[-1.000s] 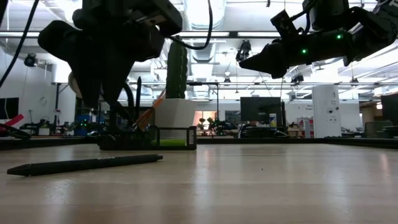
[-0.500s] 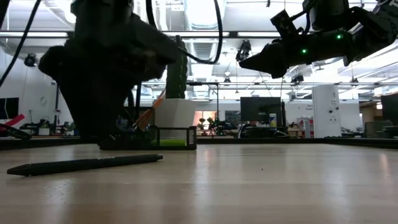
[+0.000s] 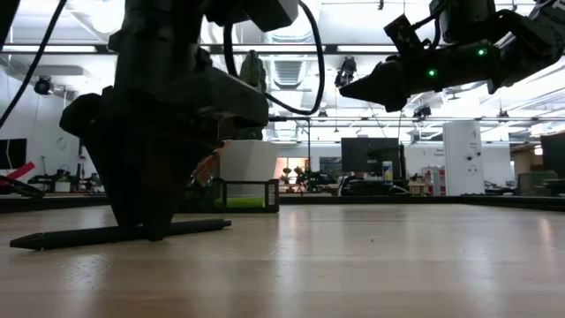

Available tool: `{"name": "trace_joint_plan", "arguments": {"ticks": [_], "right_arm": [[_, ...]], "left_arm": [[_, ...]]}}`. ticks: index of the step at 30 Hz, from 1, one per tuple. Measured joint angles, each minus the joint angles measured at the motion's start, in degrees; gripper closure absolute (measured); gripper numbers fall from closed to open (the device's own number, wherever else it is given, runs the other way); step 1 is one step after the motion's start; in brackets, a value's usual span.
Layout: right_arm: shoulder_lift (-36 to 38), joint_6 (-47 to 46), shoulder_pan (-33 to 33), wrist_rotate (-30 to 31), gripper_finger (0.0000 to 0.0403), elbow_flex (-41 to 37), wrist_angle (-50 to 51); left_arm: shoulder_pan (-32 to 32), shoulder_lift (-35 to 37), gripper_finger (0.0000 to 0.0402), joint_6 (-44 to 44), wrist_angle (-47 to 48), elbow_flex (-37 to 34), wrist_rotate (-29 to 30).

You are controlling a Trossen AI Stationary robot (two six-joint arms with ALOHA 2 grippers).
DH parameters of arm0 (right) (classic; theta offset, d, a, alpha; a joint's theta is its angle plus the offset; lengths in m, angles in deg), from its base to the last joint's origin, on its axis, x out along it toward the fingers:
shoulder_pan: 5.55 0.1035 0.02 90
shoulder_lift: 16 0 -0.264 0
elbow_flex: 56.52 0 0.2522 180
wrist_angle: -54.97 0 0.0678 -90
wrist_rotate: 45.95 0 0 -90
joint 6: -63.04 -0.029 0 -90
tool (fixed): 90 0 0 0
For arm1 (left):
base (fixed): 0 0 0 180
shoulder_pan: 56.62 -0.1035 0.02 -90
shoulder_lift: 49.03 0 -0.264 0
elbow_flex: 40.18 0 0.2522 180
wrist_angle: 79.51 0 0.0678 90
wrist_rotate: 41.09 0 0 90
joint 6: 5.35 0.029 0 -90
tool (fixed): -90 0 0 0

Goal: Pick and place office supplies into organizer
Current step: Put the black pen into the black desk organizer

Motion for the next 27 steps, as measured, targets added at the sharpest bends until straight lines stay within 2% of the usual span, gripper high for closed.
{"name": "trace_joint_plan", "arguments": {"ticks": [11,16,22,27], "right_arm": [[0.0,0.05,-0.02,0.0,0.0355,0.0,-0.02],[0.0,0.05,-0.02,0.0,0.0355,0.0,-0.02],[0.0,0.05,-0.02,0.0,0.0355,0.0,-0.02],[0.0,0.05,-0.02,0.0,0.0355,0.0,-0.02]], "left_arm": [[0.02,-0.11,0.0269,3.64,-2.57,-0.63,-1.1],[0.0,-0.08,0.0309,4.47,-3.07,-1.21,-1.13],[0.0,-0.02,0.0381,6.38,-3.14,-1.84,-1.36],[-0.13,0.01,0.0386,7.34,-3.27,-1.93,-2.44]]}}
